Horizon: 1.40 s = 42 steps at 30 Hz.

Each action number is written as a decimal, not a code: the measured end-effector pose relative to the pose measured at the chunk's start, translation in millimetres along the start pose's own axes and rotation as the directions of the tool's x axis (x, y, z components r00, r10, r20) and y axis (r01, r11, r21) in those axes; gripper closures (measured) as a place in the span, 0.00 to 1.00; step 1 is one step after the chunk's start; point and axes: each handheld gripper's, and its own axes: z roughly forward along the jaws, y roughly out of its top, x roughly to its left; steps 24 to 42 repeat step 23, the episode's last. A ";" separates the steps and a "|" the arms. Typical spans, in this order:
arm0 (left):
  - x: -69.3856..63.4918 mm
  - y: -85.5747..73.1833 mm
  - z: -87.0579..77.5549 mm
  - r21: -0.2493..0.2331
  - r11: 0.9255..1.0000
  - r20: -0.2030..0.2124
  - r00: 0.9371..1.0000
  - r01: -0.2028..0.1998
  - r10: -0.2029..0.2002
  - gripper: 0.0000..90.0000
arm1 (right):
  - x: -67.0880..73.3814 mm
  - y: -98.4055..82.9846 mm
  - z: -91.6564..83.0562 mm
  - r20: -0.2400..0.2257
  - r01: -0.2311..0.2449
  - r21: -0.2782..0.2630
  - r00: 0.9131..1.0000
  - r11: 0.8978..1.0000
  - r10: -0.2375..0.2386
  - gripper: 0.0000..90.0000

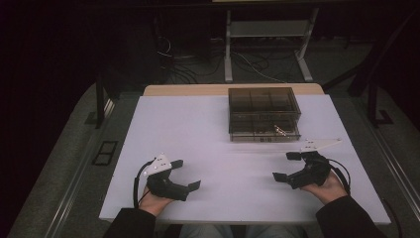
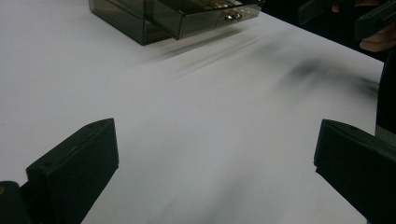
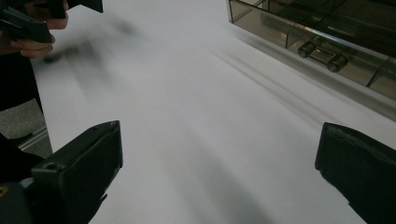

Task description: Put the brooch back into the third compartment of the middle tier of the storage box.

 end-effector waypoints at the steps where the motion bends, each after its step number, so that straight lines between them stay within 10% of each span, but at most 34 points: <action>1: 0.0 0.0 0.0 0.000 1.000 0.000 1.000 0.000 0.000 0.00 | 0.1 -1.5 0.2 0.001 0.002 -0.004 1.000 1.000 -0.002 0.00; 42: -0.8 0.0 1.3 0.015 1.000 0.013 1.000 -0.003 0.003 0.00 | -1.3 -32.2 -5.0 0.045 -0.025 -0.048 0.999 0.999 0.027 0.00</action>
